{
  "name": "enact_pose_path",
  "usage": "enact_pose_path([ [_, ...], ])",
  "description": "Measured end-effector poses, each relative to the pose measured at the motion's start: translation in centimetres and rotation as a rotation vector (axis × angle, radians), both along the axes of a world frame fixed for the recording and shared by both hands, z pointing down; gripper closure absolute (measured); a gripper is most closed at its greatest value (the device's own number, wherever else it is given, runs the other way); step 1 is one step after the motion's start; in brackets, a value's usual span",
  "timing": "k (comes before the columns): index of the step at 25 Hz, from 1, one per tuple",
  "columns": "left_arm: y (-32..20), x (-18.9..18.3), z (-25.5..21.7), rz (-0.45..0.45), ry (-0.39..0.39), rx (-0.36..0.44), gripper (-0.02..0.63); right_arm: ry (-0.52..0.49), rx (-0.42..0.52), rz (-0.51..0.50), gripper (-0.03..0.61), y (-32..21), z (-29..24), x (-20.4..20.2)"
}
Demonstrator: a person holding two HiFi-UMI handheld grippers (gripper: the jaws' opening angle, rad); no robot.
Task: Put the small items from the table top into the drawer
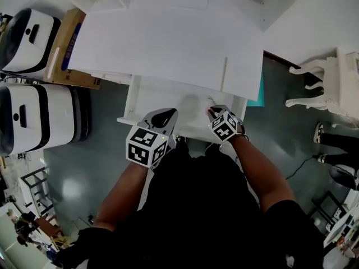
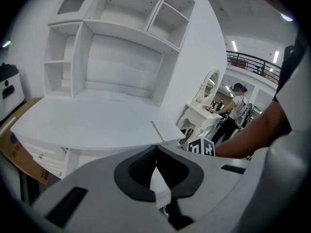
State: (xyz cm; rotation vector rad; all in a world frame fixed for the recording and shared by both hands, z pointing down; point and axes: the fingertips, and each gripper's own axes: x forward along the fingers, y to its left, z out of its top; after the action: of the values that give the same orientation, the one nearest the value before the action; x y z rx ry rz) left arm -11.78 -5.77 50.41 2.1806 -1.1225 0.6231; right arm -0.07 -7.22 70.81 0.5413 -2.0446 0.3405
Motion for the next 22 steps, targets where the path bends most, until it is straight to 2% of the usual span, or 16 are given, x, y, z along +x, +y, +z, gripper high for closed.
enact_pose_path([
  [5, 0.8, -0.9, 0.2, -0.022, -0.01, -0.011, 0.603, 0.064, -0.021, -0.043, 0.523, 0.0, 3.6, -0.8],
  [13, 1.7, -2.9, 0.6, -0.076, -0.022, -0.039, 0.603, 0.114, -0.064, -0.063, 0.523, -0.2, 7.2, -1.0],
  [22, 1.9, -3.6, 1.4, -0.11, -0.019, -0.057, 0.603, 0.096, -0.119, -0.062, 0.51, -0.1, 8.0, -1.0],
])
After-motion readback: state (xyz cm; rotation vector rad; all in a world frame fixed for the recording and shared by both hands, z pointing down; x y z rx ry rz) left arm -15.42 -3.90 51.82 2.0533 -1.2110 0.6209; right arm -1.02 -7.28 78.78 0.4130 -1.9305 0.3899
